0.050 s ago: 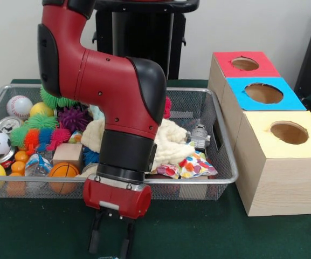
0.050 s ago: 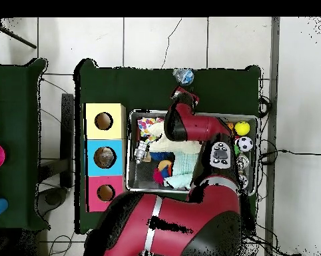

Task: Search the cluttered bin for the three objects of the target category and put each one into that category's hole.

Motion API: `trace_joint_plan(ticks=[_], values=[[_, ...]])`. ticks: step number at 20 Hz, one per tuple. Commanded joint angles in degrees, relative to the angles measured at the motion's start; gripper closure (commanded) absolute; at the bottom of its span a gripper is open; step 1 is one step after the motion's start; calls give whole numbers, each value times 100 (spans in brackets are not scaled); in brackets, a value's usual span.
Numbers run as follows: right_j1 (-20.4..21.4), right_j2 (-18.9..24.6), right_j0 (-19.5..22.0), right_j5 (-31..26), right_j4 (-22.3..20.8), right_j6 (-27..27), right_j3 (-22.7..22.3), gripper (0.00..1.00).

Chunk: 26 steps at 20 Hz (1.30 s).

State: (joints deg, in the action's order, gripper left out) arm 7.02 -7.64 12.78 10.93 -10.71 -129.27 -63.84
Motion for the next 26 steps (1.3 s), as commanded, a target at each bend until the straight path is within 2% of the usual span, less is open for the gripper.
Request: trace_joint_plan(ticks=[1, 12, 13, 14, 19, 22, 23, 24, 25, 26], values=[[-2, 745, 159, 334, -141, -775, -387, 0], [144, 1116, 384, 3, -317, -574, -489, 0], [123, 1039, 341, 62, -290, -563, -448, 0], [110, 1019, 334, 127, -279, -549, -434, 100], [143, 1230, 489, 156, -449, -527, -502, 100], [122, 1058, 383, 194, -315, -543, -481, 100], [100, 578, 106, 309, -36, -560, -451, 100], [103, 609, 125, 277, -1, -609, -495, 100], [101, 879, 283, 246, -60, -698, -555, 100], [176, 792, 240, 165, -51, -657, -574, 100]])
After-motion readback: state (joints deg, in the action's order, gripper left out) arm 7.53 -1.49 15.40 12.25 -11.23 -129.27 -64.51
